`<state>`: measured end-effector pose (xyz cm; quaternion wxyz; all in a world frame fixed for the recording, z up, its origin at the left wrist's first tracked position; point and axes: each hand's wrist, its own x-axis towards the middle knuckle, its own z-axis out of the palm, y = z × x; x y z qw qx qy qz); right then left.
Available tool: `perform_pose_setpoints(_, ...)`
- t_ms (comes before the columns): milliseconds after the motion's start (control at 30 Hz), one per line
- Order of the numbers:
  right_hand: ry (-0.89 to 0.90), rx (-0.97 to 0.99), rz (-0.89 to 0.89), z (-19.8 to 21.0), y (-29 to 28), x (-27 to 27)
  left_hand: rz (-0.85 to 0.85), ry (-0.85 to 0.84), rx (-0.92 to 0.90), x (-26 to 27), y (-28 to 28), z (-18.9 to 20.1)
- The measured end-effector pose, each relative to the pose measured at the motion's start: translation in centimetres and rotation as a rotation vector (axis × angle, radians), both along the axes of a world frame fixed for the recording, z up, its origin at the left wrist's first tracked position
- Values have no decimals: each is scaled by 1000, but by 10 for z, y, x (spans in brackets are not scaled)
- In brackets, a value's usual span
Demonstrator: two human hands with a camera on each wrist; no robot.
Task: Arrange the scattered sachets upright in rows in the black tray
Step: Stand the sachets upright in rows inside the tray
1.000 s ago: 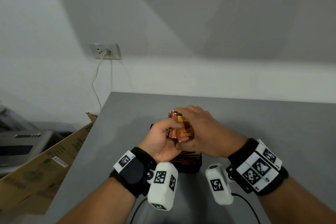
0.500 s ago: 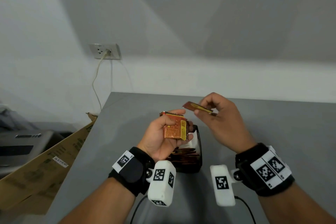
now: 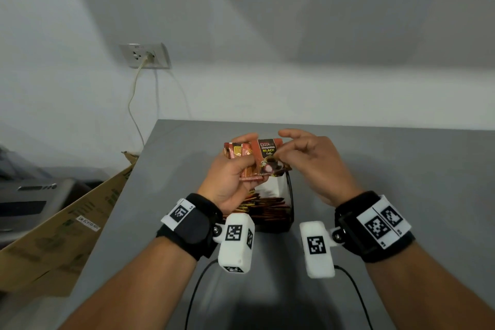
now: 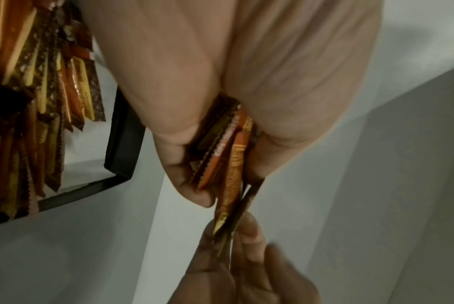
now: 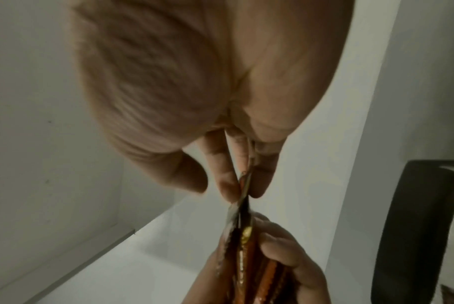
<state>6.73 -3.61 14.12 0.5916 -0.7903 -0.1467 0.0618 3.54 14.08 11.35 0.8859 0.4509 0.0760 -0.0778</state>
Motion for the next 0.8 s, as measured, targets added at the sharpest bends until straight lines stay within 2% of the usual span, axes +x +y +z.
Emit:
perform_pose_setpoints(67,20,50,-35,-5,0,1,8,-22,49,-1,0,0)
perform_pose_setpoints(167,175,184,-85,-9,-5,3,-6,-27,119,-2,2,0)
perform_pose_setpoints(267,327,206,19,-7,-7,1,-42,-40,160,-2,2,-4)
perform_pose_setpoints(300,320,196,32,-8,-6,1,-51,-42,173,-2,2,-4)
perform_pose_setpoints(367,200,168,-61,-6,-4,-1,-20,-10,209,-1,1,-5)
perform_pose_setpoints(467,-166,-69,-281,0,1,-6,57,87,181,3,0,-5)
perform_pose_setpoints(567,-347,-212,-141,0,14,-21,39,54,100,8,-3,-3)
perform_pose_setpoints(667,-328,-278,-3,-7,22,-30,68,23,110,10,-1,-1)
perform_pose_setpoints(733,-235,-267,43,-6,20,-31,83,4,185,10,3,-1)
perform_pose_setpoints(800,-113,-197,12,1,16,-31,78,-11,226,8,7,-5)
